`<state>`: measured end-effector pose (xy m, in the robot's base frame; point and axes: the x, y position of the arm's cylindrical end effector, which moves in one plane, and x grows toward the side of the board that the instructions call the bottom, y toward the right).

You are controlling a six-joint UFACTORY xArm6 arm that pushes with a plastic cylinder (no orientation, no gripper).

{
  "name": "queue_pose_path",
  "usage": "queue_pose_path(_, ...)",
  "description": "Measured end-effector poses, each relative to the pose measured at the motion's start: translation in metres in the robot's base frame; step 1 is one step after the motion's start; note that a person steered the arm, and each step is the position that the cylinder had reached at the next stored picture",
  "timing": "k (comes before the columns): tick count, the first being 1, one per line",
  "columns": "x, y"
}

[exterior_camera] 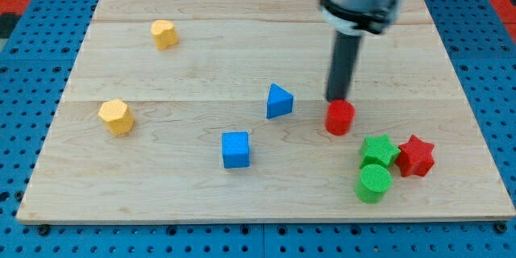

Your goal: Move the red circle into red star

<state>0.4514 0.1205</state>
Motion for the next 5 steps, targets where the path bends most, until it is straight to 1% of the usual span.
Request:
queue_pose_path(1,-0.023,-0.034)
queue_pose_path(2,-0.015,-0.026)
queue_pose_path(3,0.013,0.034)
queue_pose_path(4,-0.017,0.007)
queue_pose_path(5,-0.006,-0.056)
